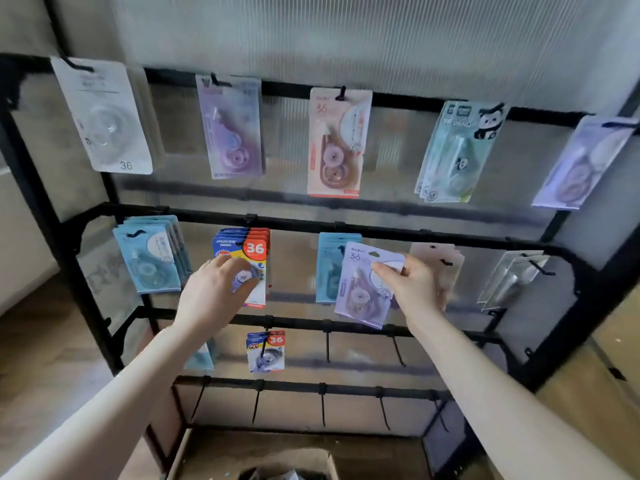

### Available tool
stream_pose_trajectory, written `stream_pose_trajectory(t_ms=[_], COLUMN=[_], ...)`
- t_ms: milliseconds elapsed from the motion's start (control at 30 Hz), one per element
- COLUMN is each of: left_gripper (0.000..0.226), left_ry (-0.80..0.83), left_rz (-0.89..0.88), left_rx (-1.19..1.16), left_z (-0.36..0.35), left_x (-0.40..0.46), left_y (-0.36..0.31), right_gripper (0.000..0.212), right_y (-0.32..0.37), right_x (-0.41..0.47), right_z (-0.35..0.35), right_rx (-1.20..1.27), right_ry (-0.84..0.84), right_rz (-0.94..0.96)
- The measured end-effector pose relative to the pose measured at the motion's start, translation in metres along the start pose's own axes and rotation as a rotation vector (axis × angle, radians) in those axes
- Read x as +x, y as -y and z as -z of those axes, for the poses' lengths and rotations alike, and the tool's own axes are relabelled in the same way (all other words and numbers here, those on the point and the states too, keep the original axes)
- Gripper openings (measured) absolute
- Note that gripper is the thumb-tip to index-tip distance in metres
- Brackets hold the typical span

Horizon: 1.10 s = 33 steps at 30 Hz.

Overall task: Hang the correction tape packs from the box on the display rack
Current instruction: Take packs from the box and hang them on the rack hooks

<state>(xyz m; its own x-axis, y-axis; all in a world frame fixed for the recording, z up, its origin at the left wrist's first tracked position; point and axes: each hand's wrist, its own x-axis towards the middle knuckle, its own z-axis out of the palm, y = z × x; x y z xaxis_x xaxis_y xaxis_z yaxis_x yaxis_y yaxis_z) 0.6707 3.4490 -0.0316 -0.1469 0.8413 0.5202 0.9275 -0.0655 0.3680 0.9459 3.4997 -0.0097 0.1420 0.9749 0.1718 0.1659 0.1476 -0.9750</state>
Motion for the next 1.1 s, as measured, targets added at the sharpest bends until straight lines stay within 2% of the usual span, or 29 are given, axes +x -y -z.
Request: stream_pose_trajectory(t_ms=[167,367,567,800,1100], left_gripper=[0.022,0.027,0.031,0.027,0.022], left_ry=[-0.025,0.006,0.047,0.034,0.017], left_rz=[-0.085,-0.103,-0.09,-0.086,-0.101], left_rx=[0.0,0.107,0.222,0.197,0.235], left_z=[0.031,0.037,0.013,-0.028,-0.04], left_x=[0.017,0.025,0.032,0.041,0.054], left_y=[-0.051,-0.108,-0.18,-0.26,-0.299], right_gripper=[0.014,0.012,0.015,0.023,0.019], right_y=[0.034,0.046,0.049,0.05,0.061], right_x=[0.006,0.022,0.05,0.096,0.133], right_z=[0.052,0.112,0.185,0.267,0.312], right_rx=[0.026,0.083,0.101,0.179,0.234], right_ry=[-0.082,-0.121,-0.118,-0.119,-0.179], right_rz=[0.049,0.095,0.174,0.219,0.258])
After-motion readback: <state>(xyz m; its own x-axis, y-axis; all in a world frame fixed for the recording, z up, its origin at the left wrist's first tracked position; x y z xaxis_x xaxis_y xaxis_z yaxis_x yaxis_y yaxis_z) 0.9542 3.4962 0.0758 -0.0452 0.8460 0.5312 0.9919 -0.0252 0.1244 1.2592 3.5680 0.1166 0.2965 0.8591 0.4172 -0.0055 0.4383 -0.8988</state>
